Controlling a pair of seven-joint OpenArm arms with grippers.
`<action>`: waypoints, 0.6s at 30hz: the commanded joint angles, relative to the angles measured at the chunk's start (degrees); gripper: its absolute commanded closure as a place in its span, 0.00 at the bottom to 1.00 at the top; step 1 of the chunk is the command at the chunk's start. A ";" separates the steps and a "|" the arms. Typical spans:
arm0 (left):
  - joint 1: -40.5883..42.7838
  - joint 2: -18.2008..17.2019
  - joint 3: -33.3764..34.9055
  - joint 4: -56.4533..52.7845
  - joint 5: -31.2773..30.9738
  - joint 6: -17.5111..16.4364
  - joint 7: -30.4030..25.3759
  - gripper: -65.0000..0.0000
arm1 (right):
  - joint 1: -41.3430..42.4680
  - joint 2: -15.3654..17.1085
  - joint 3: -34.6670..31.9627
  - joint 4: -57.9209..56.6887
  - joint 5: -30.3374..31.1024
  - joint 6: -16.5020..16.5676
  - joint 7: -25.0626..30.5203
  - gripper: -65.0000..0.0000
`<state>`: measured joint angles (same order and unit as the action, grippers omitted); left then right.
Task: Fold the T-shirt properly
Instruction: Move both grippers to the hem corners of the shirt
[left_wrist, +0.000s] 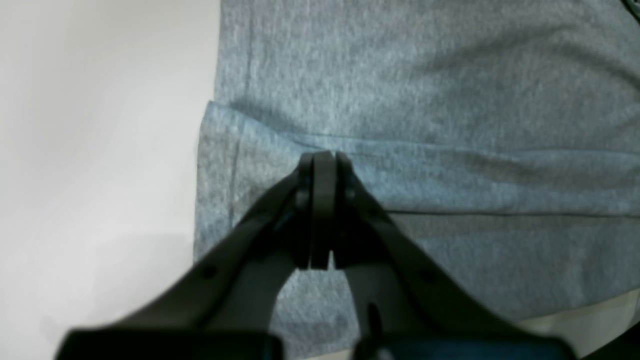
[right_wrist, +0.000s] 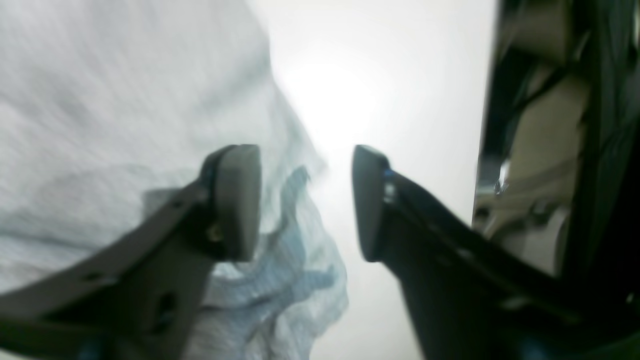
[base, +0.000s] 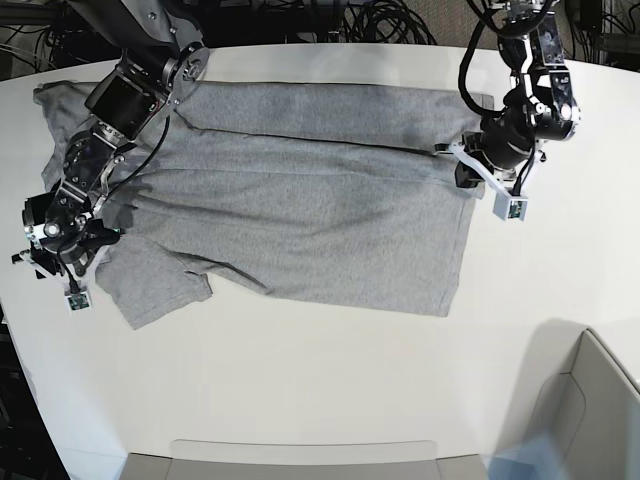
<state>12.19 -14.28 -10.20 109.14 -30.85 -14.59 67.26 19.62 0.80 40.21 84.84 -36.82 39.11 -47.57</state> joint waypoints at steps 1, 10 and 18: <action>-0.45 -0.44 -0.22 0.79 -0.40 -0.05 -0.76 1.00 | 1.79 1.53 -1.22 0.48 0.64 0.89 0.23 0.46; -0.19 -0.44 -0.22 0.79 -0.40 -0.05 -0.76 1.00 | 15.59 11.91 -2.89 -27.91 14.53 0.89 6.38 0.44; -0.10 -0.44 -0.22 0.79 -0.40 -0.05 -0.76 1.00 | 22.63 18.50 -6.05 -58.24 16.29 -3.99 26.25 0.44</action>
<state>12.49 -14.26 -10.20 109.10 -30.94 -14.59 67.26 39.66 17.58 34.11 24.88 -21.26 35.59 -22.63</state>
